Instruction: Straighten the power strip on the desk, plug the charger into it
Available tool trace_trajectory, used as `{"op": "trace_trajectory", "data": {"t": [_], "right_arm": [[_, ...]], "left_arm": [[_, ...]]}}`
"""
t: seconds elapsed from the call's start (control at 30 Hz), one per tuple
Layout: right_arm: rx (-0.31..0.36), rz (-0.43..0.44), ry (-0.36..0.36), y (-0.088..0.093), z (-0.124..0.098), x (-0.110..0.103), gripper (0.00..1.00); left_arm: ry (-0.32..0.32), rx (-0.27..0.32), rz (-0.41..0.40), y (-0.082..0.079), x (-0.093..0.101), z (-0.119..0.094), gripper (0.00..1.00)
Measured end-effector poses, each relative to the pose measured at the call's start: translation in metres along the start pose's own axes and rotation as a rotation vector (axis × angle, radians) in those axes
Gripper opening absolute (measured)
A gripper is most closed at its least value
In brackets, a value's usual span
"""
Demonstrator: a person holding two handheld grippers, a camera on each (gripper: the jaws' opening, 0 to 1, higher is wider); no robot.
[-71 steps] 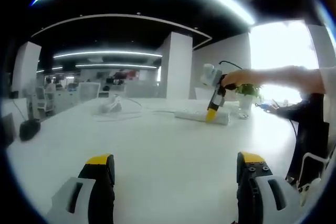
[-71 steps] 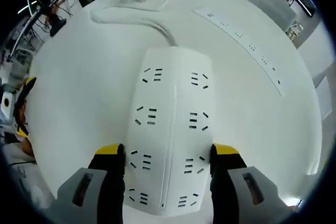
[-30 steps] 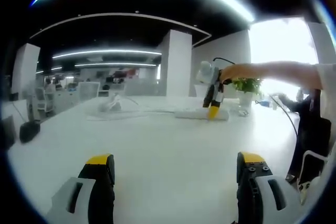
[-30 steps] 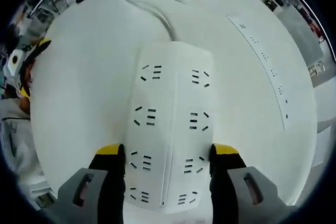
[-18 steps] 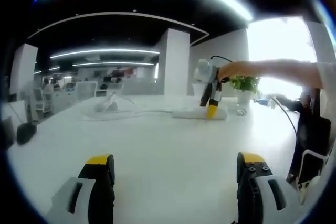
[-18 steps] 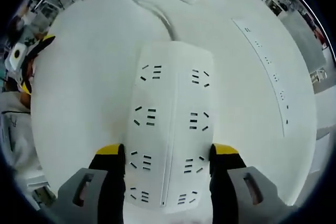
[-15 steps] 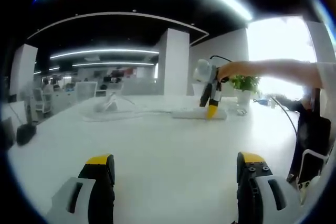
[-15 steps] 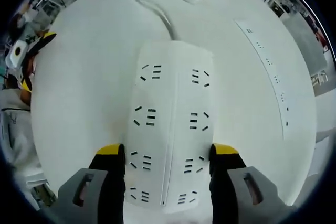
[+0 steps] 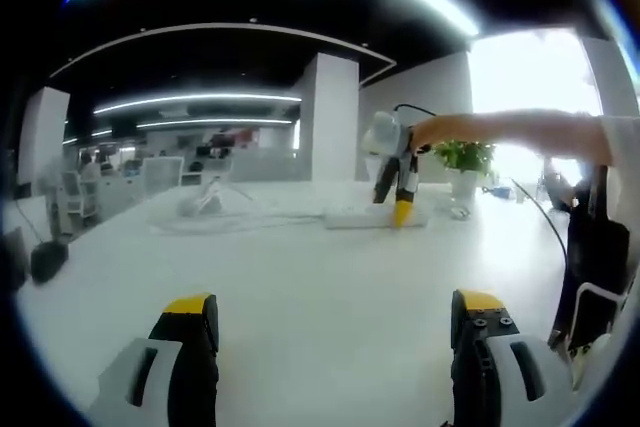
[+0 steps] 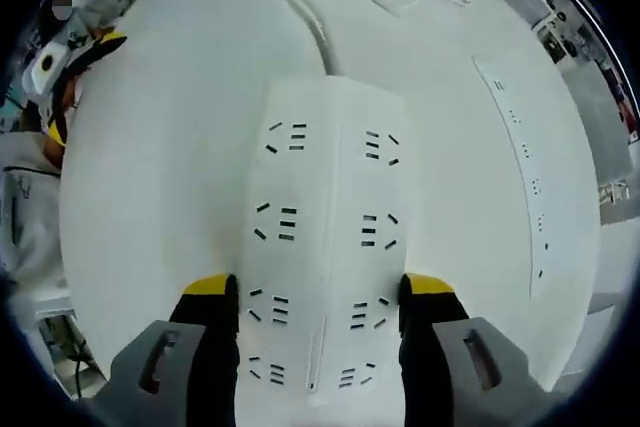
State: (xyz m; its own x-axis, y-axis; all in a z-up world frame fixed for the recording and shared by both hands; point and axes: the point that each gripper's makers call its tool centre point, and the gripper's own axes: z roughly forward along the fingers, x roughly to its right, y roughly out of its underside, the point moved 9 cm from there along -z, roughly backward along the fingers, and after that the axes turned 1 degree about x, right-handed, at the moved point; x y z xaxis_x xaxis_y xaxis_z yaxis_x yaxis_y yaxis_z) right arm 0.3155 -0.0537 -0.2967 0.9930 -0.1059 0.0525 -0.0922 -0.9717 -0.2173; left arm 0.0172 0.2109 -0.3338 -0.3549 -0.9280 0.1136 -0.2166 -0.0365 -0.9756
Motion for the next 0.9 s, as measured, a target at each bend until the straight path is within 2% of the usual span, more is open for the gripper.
{"op": "trace_trajectory", "data": {"t": [0.47, 0.63, 0.9], "right_arm": [[-0.012, -0.18, -0.018, -0.011, 0.001, -0.003, 0.63], [-0.038, -0.194, -0.016, -0.014, 0.002, -0.003, 0.63], [-0.032, -0.222, -0.01, -0.015, 0.002, -0.002, 0.62]], "left_arm": [[-0.005, -0.007, 0.001, 0.002, -0.002, 0.0, 0.99], [-0.005, -0.007, 0.002, 0.002, -0.002, 0.0, 0.99], [-0.002, -0.01, 0.006, 0.001, -0.002, 0.0, 0.99]]}}
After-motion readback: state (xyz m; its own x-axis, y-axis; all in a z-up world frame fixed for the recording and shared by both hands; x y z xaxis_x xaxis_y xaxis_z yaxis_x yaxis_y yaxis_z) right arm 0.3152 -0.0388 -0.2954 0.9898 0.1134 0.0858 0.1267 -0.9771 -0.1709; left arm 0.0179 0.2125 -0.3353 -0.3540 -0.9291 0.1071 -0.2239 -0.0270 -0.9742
